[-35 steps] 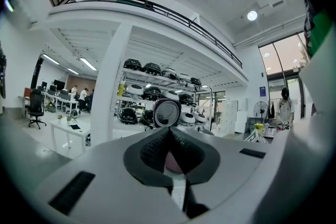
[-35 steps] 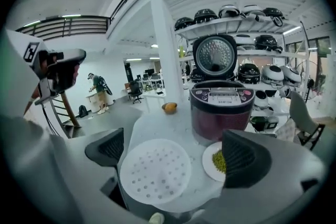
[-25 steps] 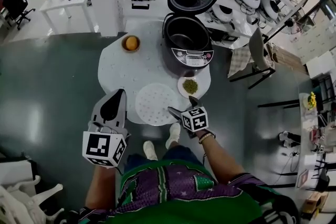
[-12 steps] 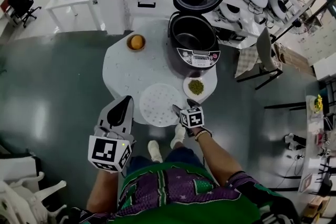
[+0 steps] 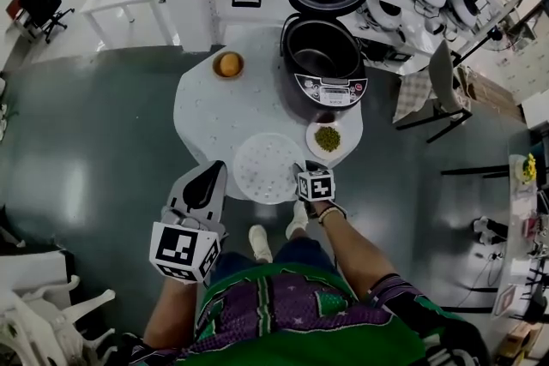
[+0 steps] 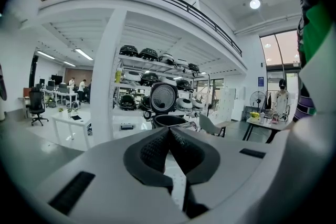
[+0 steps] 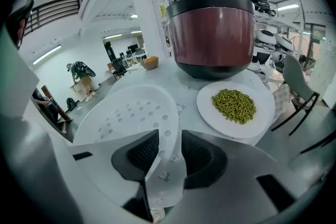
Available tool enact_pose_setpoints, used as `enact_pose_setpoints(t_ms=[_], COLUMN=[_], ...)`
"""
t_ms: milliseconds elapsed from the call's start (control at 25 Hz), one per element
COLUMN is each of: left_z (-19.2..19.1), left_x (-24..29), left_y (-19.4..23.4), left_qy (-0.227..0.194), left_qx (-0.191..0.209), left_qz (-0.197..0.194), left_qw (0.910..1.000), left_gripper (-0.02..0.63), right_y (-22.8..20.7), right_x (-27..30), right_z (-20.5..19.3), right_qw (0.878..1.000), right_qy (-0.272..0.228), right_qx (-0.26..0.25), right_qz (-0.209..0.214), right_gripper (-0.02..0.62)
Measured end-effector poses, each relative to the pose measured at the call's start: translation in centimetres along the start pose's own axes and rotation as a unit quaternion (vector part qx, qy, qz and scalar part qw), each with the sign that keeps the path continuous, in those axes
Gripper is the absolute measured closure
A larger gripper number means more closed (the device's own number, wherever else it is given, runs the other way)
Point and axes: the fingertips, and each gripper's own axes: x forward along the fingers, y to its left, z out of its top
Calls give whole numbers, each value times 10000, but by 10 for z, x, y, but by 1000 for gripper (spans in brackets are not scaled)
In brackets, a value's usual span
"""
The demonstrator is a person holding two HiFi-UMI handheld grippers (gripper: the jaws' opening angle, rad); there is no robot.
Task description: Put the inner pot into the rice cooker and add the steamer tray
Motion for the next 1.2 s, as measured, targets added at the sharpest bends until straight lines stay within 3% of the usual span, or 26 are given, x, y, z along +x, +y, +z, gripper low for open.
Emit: enact_pose_setpoints(t_ms=[240,720,1000,1200], left_z=[-3,-6,-5,2], left_x=[4,3,0,-6], left_y=[3,6,18,23], left_qy=[68,64,-5,-85], left_qx=[-11,-101,-422,-604], left_qz=[58,60,85,85], left_qw=[10000,9999,9991,9981], left_gripper=[584,584,584,584], right_y=[-10,-3,9,9], right_x=[-1,-13,-37,-64], right_z=[0,2,19,40], right_qw=[9986,9951,9955,9966], right_qy=[117,154,40,-136], right_qx=[414,976,892,748], right_qz=[-310,-55,317,322], right_gripper=[573,580,580,580])
